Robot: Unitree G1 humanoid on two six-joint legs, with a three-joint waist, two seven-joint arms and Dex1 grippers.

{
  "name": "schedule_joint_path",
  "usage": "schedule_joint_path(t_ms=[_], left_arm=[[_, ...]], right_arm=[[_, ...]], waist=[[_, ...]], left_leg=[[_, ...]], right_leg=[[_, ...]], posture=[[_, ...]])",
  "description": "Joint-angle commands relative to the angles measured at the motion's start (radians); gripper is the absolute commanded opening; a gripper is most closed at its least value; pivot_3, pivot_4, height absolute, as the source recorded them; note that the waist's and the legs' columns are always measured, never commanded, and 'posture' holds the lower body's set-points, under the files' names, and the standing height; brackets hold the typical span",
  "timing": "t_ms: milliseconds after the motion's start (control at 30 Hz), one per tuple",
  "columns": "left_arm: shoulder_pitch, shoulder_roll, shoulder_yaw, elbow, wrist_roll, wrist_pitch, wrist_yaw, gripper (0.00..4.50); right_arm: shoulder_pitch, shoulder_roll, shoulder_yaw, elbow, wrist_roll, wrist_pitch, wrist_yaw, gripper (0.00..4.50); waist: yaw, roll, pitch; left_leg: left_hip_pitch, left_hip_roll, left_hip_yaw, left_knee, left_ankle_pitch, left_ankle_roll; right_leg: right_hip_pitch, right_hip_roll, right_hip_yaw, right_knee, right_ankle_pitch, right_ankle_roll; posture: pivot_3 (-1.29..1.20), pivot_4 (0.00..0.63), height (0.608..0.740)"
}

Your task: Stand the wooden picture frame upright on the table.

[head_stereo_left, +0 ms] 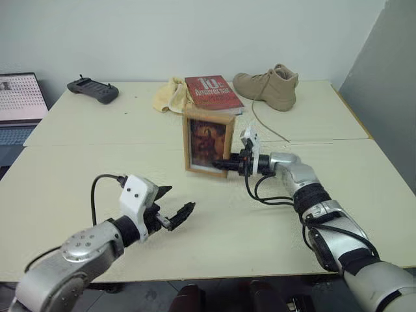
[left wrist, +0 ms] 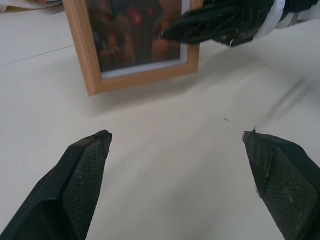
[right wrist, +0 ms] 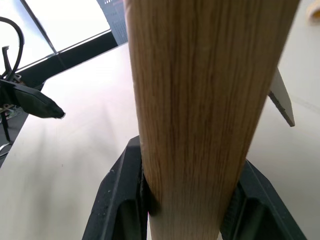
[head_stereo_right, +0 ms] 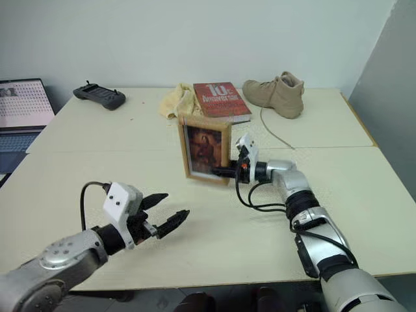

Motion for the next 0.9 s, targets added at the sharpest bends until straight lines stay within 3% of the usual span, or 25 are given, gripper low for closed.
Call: schedule_joint_path(t_ms=[33,300,333,600,667,767,900], left_arm=[[0.024,-0.024,-0.008,-0.029,0.088,-0.068,-0.03,4.5],[-0.004,-0.069,-0.019,0.039,0.153,-0.083,-0.092,4.5],[-0.012,-0.074,-0.017,0.046,0.155,-0.08,-0.097,4.5],[-0.126,-0.057,0.003,0.174,0.184,-0.076,-0.192,4.5],[-0.162,-0.036,0.033,0.212,0.177,-0.058,-0.217,4.5],[-0.205,0.001,0.083,0.27,0.146,-0.023,-0.258,4.5],[-0.294,0.087,0.163,0.394,0.082,0.055,-0.358,4.5]], right_arm=[[0.002,0.025,-0.032,0.067,-0.048,-0.126,-0.038,1.32],[0.066,0.028,-0.046,0.093,-0.097,-0.182,-0.03,1.32],[0.07,0.026,-0.05,0.093,-0.1,-0.183,-0.034,2.04],[0.145,-0.088,-0.07,-0.022,-0.147,-0.185,-0.064,3.88],[0.203,-0.16,-0.084,-0.138,-0.139,-0.138,-0.057,4.45],[0.28,-0.248,-0.107,-0.331,-0.115,-0.055,-0.049,4.49],[0.373,-0.383,-0.15,-0.747,0.022,0.238,-0.004,4.49]], waist=[[0.0,0.0,0.0],[-0.004,0.0,-0.001],[-0.003,0.0,-0.001],[-0.001,-0.001,-0.001],[0.003,-0.001,-0.001],[0.006,-0.001,-0.001],[0.005,0.0,0.0]], left_leg=[[0.0,0.0,0.0,0.0,0.0,0.0],[0.001,0.001,0.0,0.0,0.0,0.0],[0.002,0.001,0.0,0.0,0.0,0.0],[0.002,0.001,0.0,0.0,0.0,0.0],[0.002,0.0,0.0,0.0,0.0,0.0],[0.001,0.0,0.0,0.0,0.0,0.0],[0.001,0.001,0.0,0.0,0.0,0.0]], right_leg=[[0.0,0.0,0.0,0.0,0.0,0.0],[0.001,0.0,0.0,0.001,0.0,0.0],[0.002,0.0,0.0,0.001,0.0,0.0],[0.002,0.0,-0.001,0.001,0.0,0.0],[0.002,0.0,-0.001,0.0,0.0,0.0],[0.002,0.0,-0.001,0.0,0.0,0.0],[0.001,0.0,-0.001,0.0,0.0,0.0]], posture=[[0.0,0.15,0.74],[0.0,0.15,0.74],[0.0,0.15,0.74],[0.0,0.15,0.74],[0.0,0.15,0.74],[0.0,0.15,0.74],[0.0,0.15,0.74]])
